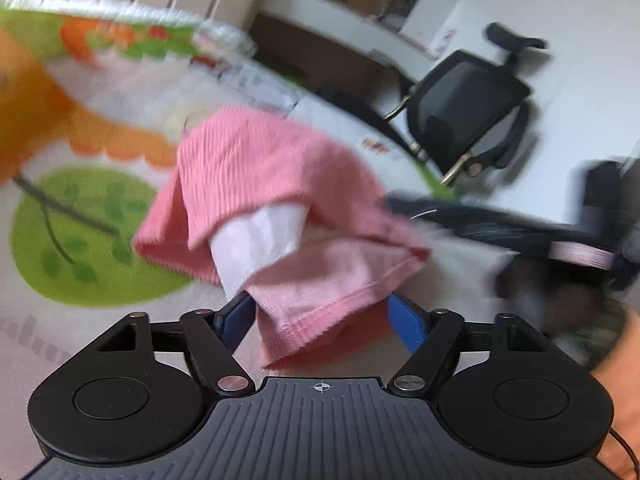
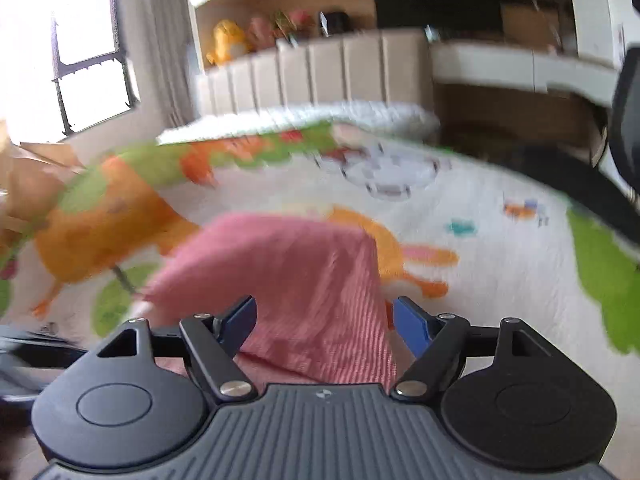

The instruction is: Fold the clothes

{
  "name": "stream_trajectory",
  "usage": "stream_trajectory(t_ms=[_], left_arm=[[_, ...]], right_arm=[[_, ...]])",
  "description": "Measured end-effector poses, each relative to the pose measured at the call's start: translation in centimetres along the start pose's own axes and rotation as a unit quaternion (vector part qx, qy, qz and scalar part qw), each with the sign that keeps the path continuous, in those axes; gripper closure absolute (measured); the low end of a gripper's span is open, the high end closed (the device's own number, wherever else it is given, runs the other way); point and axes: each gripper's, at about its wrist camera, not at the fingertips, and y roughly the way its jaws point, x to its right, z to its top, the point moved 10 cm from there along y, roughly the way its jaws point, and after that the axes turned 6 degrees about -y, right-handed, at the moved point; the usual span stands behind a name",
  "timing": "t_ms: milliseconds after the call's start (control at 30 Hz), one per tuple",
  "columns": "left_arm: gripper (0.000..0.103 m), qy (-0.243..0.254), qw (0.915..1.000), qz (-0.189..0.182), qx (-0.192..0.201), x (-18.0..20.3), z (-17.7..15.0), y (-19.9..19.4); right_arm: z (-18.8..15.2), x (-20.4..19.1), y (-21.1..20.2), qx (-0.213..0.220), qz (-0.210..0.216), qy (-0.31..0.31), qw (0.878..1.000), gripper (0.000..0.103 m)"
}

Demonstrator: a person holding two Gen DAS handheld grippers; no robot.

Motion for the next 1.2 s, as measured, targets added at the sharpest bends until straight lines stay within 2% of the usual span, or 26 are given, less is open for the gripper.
stream_trajectory(t_ms=[67,133,200,233,333,400,500,567,667,800,900,967,1067,1133,1200], left_arm=[[0.014,0.003,0.999,-0.02,0.04,0.6,1.9,-1.7],[0.011,-0.004,0.9962,-0.038,0.079,1.1,4.0,-2.1],[0.011,-0.02,0.993,-0.057,0.101,1.4,5.9,-1.1],[0.011,-0.027,0.9926,-0.066,0.098,1.3,6.4,0.2],[0.014,-0.056,0.9961,-0.037,0.058,-0.7,5.9,5.1],[0.016,-0.072,0.9967,-0.014,0.035,-2.2,4.7,7.3],[0.016,-0.058,0.9973,-0.005,0.044,-2.2,4.6,6.1],[0.015,-0.049,0.9975,0.0,0.052,-2.2,4.5,5.2],[0.009,0.005,0.9969,0.037,0.07,-1.5,3.4,2.2],[0.008,0.09,0.9885,0.101,0.068,-1.2,-0.7,0.4],[0.007,0.089,0.9773,0.187,0.047,-3.5,-2.3,1.5],[0.007,0.061,0.971,0.228,0.04,-5.2,-2.3,1.6],[0.008,0.056,0.9741,0.214,0.049,-4.6,-1.1,0.1],[0.007,0.084,0.9804,0.17,0.054,-2.5,-0.3,-0.9],[0.006,0.092,0.9876,0.105,0.072,-0.2,0.8,-1.7]], right_arm=[[-1.4,0.4,2.4,-0.035,-0.031,-0.015,0.999,0.025],[-2.3,0.9,3.4,-0.037,-0.038,-0.007,0.999,0.02],[-2.4,1.0,2.8,-0.029,-0.041,-0.007,0.999,0.019],[-2.4,1.1,2.4,-0.025,-0.042,-0.008,0.999,0.019],[-2.2,0.8,0.0,0.004,-0.038,-0.03,0.999,0.019],[-2.0,0.3,-1.8,0.023,-0.018,-0.036,0.999,0.018],[-2.5,-0.8,-2.6,0.017,0.006,-0.05,0.999,0.012],[-3.4,-1.5,-1.7,-0.004,0.006,-0.073,0.997,0.004],[-4.5,-1.7,-0.7,-0.026,-0.01,-0.075,0.997,0.004],[-5.3,-1.9,-1.9,-0.016,-0.002,-0.052,0.999,0.001],[-5.9,-2.5,-3.0,-0.01,0.001,-0.053,0.999,0.0],[-6.1,-2.8,-3.8,-0.003,-0.004,-0.058,0.998,0.0],[-5.3,-3.1,-6.1,0.029,-0.004,-0.072,0.997,0.0],[-4.2,-3.0,-6.9,0.048,-0.008,-0.083,0.995,0.0],[-2.8,-2.6,-7.0,0.059,-0.02,-0.083,0.995,0.0]])
